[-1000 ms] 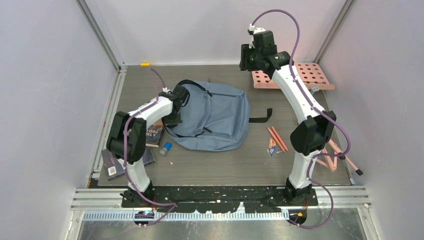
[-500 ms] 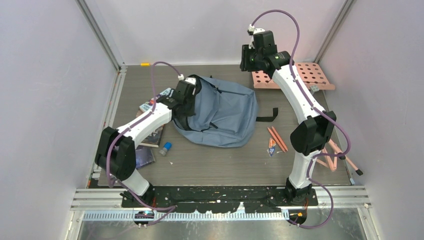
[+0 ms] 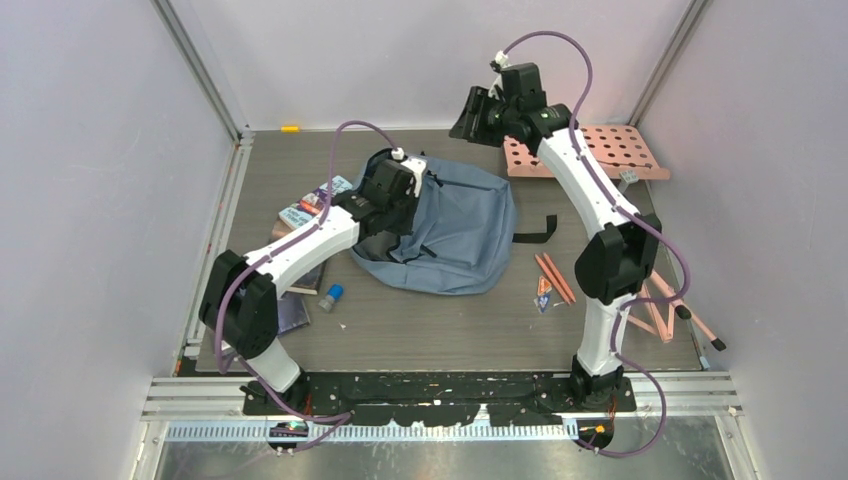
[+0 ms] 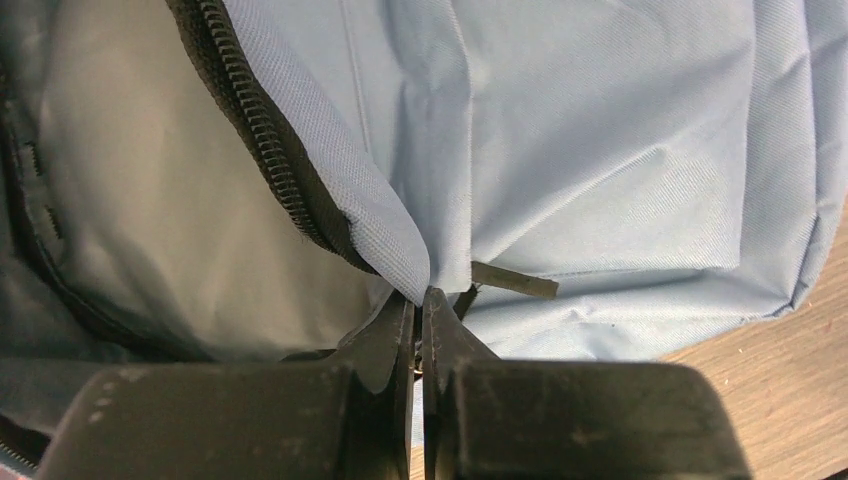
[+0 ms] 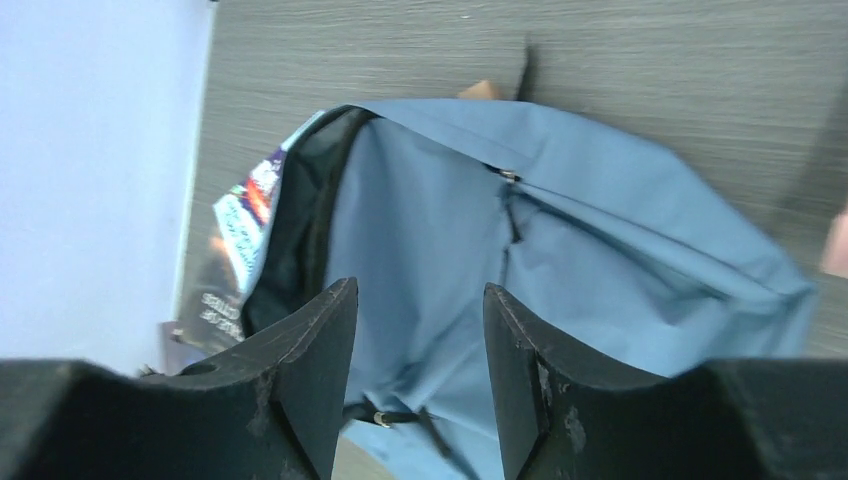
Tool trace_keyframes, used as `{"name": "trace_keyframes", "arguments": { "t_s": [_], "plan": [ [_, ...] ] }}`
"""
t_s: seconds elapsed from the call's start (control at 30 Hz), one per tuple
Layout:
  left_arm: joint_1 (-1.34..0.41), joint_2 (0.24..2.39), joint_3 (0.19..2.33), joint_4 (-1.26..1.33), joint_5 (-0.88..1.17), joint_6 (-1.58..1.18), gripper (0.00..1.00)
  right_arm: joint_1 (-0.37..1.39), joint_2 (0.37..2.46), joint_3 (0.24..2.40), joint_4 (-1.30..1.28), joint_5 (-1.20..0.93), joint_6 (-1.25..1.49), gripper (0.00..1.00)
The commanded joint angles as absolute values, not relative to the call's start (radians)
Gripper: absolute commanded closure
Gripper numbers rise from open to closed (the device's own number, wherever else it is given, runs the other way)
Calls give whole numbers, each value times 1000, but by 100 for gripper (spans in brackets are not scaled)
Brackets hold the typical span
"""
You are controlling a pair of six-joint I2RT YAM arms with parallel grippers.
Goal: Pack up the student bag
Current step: Unzip the student bag at the center of the board.
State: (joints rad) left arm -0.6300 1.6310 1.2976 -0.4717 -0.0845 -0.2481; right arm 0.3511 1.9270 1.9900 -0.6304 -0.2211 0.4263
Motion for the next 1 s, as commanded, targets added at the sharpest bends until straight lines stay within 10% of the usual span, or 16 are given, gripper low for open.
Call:
{"name": "trace_keyframes", "arguments": {
  "t_s": [0.0, 0.73, 0.87, 0.97],
  "plan": [
    [-652, 1624, 1322, -394, -20, -207, 100, 362, 2041, 2131, -717, -353, 627, 45],
    [-655, 1630, 1308, -374, 137, -157, 100, 520, 2194, 2127, -904, -464, 393, 39],
    [-656, 1625, 1312, -382, 115, -175, 98, 525, 2210, 2143, -959, -444, 351, 76],
    [-656, 1594, 1307, -396, 78, -200, 58, 524, 2210, 2203, -967, -438, 358, 96]
  ]
}}
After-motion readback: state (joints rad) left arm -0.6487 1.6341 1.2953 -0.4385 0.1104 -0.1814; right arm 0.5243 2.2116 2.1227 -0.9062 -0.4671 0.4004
